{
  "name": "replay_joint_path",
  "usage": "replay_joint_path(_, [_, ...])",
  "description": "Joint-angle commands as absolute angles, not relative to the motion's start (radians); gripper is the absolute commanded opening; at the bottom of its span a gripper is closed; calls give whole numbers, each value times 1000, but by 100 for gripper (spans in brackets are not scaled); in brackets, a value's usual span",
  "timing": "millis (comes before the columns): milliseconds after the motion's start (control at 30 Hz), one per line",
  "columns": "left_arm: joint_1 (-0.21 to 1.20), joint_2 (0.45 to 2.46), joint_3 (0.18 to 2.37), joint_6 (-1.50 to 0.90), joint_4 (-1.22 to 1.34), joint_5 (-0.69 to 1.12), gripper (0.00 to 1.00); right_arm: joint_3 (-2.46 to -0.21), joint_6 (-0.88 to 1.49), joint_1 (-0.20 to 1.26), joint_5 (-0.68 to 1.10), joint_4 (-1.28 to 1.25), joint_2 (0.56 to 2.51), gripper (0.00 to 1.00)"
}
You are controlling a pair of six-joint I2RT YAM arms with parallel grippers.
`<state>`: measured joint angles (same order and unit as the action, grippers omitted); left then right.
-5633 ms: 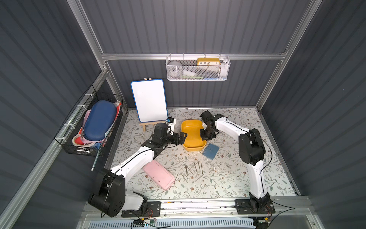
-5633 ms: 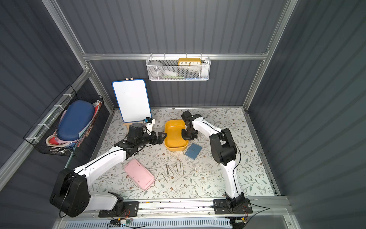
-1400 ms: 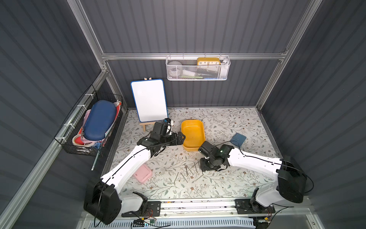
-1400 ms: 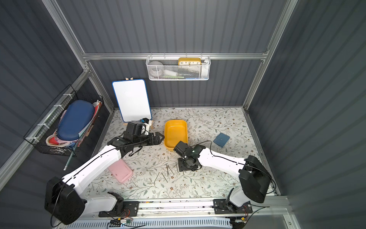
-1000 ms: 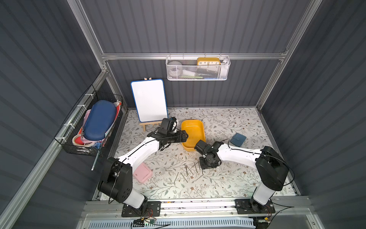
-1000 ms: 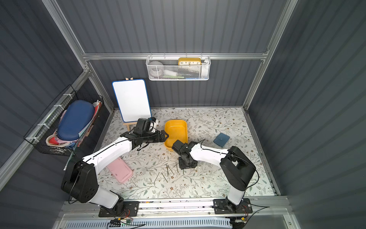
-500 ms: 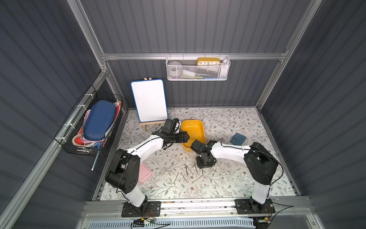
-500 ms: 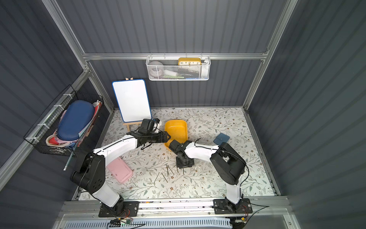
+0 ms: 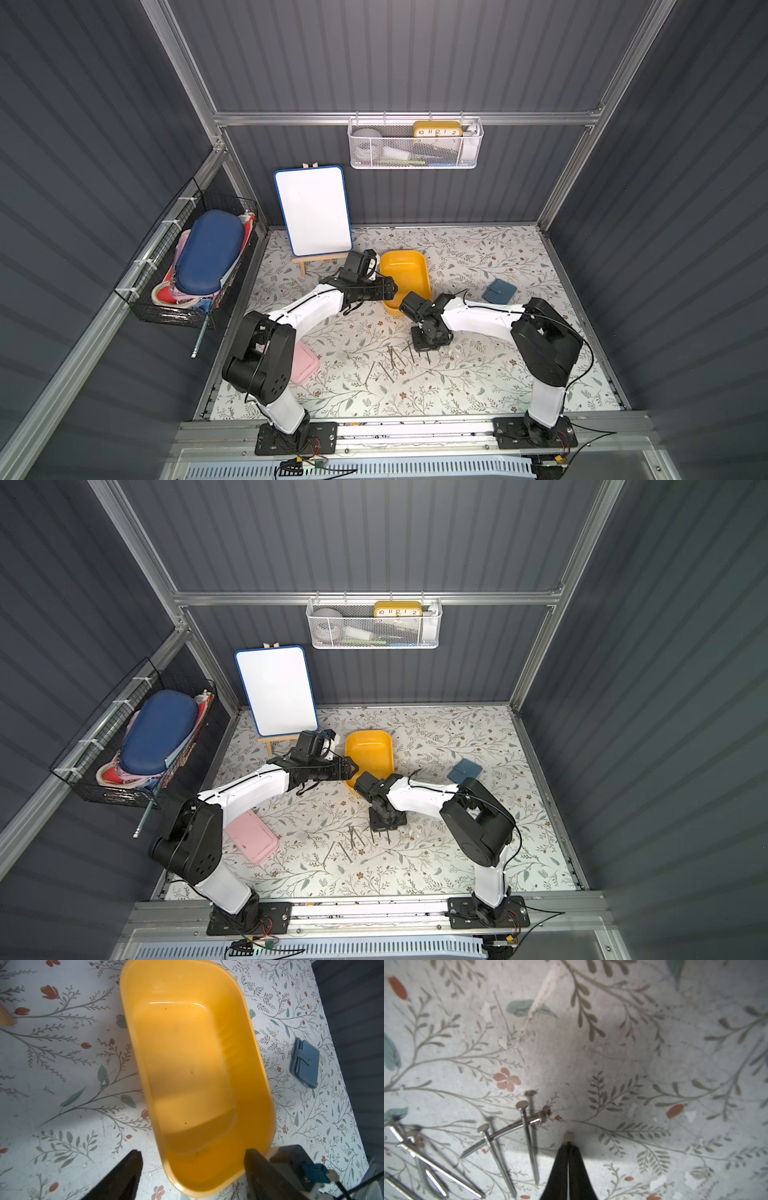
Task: Put the nails on the desktop into the storage box
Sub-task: Pick up the nail from the center of the board.
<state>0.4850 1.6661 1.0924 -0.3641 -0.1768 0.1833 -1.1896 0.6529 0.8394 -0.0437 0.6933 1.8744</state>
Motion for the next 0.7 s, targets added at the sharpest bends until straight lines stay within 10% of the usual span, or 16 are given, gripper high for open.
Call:
replay_joint_path(0, [489,1674,1075,-341,-166,195,82,-1152,652,824,-45,692,1942,1])
replay_joint_path(667, [489,1664,1039,-367,-158,206,85,-1304,549,747,39,803,1641,0])
